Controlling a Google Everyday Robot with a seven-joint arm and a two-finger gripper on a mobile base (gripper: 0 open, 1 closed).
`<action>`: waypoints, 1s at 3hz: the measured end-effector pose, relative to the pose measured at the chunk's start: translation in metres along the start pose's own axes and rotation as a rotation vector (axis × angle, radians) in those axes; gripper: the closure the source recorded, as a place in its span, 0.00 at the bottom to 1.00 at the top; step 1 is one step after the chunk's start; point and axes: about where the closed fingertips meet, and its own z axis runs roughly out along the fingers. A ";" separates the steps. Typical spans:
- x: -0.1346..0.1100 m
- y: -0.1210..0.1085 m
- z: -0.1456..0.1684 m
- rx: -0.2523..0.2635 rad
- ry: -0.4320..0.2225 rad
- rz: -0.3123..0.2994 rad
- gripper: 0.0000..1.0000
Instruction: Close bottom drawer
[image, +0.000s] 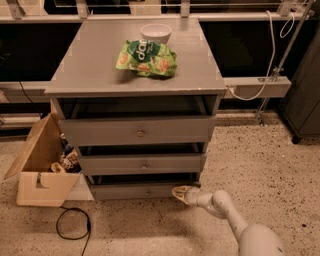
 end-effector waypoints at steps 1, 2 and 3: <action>-0.004 -0.016 0.017 0.017 -0.013 -0.001 1.00; -0.004 -0.015 0.017 0.017 -0.013 0.000 1.00; -0.008 -0.025 0.025 0.027 -0.026 -0.004 1.00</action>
Offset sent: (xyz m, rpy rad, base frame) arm 0.2014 0.0556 -0.0046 0.1058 -0.1093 -0.0762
